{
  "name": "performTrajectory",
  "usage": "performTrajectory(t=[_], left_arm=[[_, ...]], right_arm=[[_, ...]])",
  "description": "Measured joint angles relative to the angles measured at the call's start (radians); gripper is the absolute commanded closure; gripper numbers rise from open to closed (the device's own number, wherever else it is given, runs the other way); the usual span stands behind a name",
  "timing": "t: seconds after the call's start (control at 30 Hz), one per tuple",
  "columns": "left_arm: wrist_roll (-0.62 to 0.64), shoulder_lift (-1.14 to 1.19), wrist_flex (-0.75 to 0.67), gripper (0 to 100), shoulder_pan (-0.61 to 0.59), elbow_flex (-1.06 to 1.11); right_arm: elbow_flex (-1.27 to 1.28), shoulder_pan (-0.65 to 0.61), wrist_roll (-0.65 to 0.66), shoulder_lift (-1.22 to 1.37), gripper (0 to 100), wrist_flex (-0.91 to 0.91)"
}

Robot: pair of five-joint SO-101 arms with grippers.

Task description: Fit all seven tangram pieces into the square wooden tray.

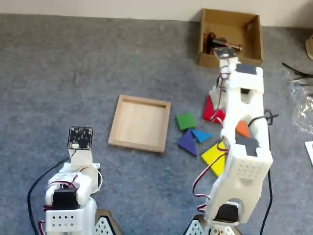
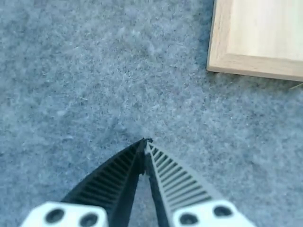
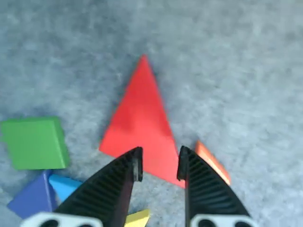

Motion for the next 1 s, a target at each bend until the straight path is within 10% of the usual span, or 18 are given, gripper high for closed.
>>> performTrajectory(t=[1.0], left_arm=[[0.000,0.000,0.000,99,0.000,0.000]], right_arm=[[0.015,-0.095,0.296,0.032,65.9,0.055]])
